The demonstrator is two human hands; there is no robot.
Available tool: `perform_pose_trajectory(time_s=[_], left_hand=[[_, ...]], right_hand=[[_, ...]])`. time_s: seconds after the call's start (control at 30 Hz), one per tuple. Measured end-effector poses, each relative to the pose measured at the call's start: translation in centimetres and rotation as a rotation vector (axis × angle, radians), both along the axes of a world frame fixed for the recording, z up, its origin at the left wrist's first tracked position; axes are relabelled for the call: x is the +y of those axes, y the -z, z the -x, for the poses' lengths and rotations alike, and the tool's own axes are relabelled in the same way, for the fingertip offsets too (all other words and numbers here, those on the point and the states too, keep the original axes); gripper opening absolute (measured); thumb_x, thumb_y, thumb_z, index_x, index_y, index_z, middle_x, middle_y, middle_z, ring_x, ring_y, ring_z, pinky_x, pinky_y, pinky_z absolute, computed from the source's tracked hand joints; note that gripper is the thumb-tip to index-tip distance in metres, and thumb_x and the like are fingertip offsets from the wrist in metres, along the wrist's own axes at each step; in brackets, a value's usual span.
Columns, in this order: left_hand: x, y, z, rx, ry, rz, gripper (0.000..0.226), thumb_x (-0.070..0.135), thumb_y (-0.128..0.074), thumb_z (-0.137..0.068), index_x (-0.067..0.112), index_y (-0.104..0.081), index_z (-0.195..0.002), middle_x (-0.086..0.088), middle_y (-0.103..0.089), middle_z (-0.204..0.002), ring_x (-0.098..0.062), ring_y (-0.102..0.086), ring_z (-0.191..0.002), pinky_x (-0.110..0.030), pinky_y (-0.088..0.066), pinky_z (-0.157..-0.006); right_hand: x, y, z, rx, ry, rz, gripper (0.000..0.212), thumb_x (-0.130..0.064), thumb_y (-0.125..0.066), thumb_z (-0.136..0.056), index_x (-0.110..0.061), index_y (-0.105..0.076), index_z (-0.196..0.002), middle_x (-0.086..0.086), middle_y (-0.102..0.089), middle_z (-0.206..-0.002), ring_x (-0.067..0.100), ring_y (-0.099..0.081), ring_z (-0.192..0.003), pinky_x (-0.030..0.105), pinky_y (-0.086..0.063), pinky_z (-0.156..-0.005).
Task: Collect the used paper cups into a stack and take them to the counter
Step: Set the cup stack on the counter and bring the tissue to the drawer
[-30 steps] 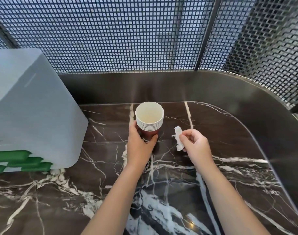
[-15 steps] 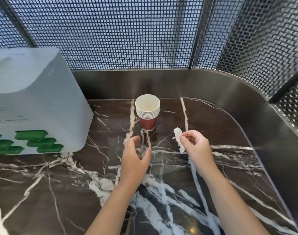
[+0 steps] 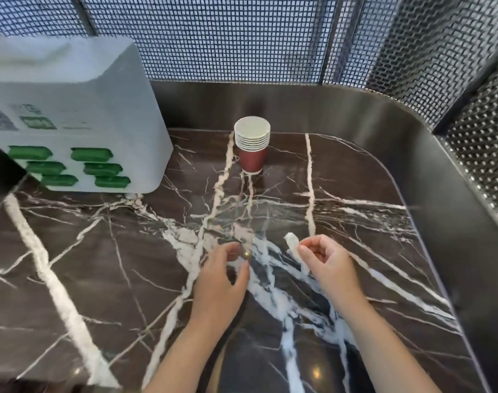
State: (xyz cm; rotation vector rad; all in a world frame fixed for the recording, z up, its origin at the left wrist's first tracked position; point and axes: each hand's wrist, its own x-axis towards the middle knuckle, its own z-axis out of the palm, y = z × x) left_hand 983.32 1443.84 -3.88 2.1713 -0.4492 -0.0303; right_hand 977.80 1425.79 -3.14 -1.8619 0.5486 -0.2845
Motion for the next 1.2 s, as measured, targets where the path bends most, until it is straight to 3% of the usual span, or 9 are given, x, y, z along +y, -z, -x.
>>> perform_pose_trajectory(time_s=[0.17, 0.37, 0.53, 0.63, 0.7, 0.8, 0.9, 1.07, 1.2], left_hand=[[2.4, 0.5, 3.9, -0.011, 0.027, -0.007, 0.026, 0.021, -0.06, -0.087, 0.031, -0.047, -0.107, 0.028, -0.046, -0.096, 0.021, -0.045, -0.092, 0.001, -0.033, -0.076], [6.2, 0.3, 8.8, -0.082, 0.061, -0.037, 0.031, 0.019, -0.059, -0.087, 0.017, -0.053, -0.117, 0.012, -0.052, -0.106, -0.002, -0.047, -0.102, -0.007, -0.03, -0.087], [10.7, 0.7, 14.1, -0.268, 0.121, -0.12, 0.032, 0.008, -0.066, -0.08, 0.006, -0.06, -0.112, -0.006, -0.064, -0.11, -0.019, -0.058, -0.106, -0.02, -0.038, -0.095], [12.3, 2.1, 17.2, -0.313, 0.109, -0.098, 0.029, 0.005, -0.066, -0.078, 0.003, -0.062, -0.107, -0.008, -0.066, -0.106, -0.02, -0.059, -0.104, -0.024, -0.037, -0.095], [12.9, 3.3, 19.4, -0.228, 0.096, -0.041, 0.028, 0.006, -0.064, -0.079, 0.005, -0.061, -0.107, -0.001, -0.063, -0.105, -0.011, -0.054, -0.102, -0.018, -0.036, -0.093], [12.7, 5.2, 22.2, 0.097, 0.053, 0.055, 0.024, 0.01, -0.06, -0.085, 0.017, -0.058, -0.108, 0.012, -0.058, -0.103, 0.0, -0.052, -0.096, -0.005, -0.035, -0.086], [11.2, 7.2, 23.5, 0.405, -0.044, 0.18, 0.023, 0.007, -0.058, -0.086, 0.025, -0.055, -0.1, 0.009, -0.062, -0.1, 0.002, -0.056, -0.09, -0.012, -0.045, -0.078], [7.5, 10.8, 24.1, 0.76, -0.193, 0.37, 0.021, 0.001, -0.053, -0.089, 0.009, -0.055, -0.107, -0.002, -0.065, -0.096, -0.006, -0.059, -0.085, -0.008, -0.044, -0.073], [5.0, 13.9, 23.7, 0.98, -0.28, 0.518, 0.026, 0.003, -0.055, -0.088, 0.015, -0.055, -0.11, 0.004, -0.067, -0.096, -0.014, -0.063, -0.09, -0.03, -0.043, -0.084]], right_hand=[[2.1, 0.7, 4.3, 0.003, 0.033, -0.034, 0.007, -0.023, -0.061, -0.084, -0.028, -0.061, -0.079, -0.008, -0.065, -0.074, -0.007, -0.057, -0.063, 0.005, -0.04, -0.053], [6.2, 0.6, 9.9, -0.016, 0.064, -0.07, 0.013, -0.018, -0.062, -0.084, -0.03, -0.062, -0.08, -0.01, -0.066, -0.079, -0.007, -0.059, -0.068, 0.007, -0.044, -0.057], [11.3, 0.7, 16.0, -0.017, 0.1, -0.039, 0.017, -0.013, -0.061, -0.084, -0.029, -0.062, -0.078, -0.013, -0.065, -0.078, -0.011, -0.058, -0.07, 0.003, -0.042, -0.058], [13.4, 1.5, 19.3, 0.034, 0.106, -0.073, 0.01, -0.01, -0.061, -0.083, -0.019, -0.065, -0.08, -0.007, -0.065, -0.074, 0.0, -0.06, -0.068, 0.018, -0.051, -0.068], [14.3, 2.1, 21.2, 0.063, 0.121, -0.117, 0.012, -0.008, -0.06, -0.083, -0.018, -0.065, -0.077, -0.007, -0.065, -0.065, 0.003, -0.06, -0.063, 0.024, -0.052, -0.066], [14.8, 3.8, 23.4, 0.104, 0.164, -0.194, 0.016, -0.008, -0.059, -0.083, -0.019, -0.064, -0.073, -0.008, -0.064, -0.058, 0.004, -0.06, -0.059, 0.02, -0.051, -0.06], [14.5, 6.3, 24.4, 0.169, 0.205, -0.274, 0.014, -0.006, -0.058, -0.084, -0.016, -0.063, -0.075, -0.002, -0.063, -0.068, 0.01, -0.058, -0.063, 0.024, -0.05, -0.061], [12.7, 11.5, 24.3, 0.257, 0.244, -0.335, 0.013, -0.006, -0.059, -0.083, -0.017, -0.062, -0.077, 0.009, -0.067, -0.084, 0.024, -0.062, -0.081, 0.04, -0.05, -0.08], [11.1, 16.0, 24.0, 0.299, 0.276, -0.375, 0.017, -0.002, -0.057, -0.082, -0.017, -0.061, -0.076, 0.004, -0.064, -0.078, 0.022, -0.06, -0.074, 0.037, -0.049, -0.076]])
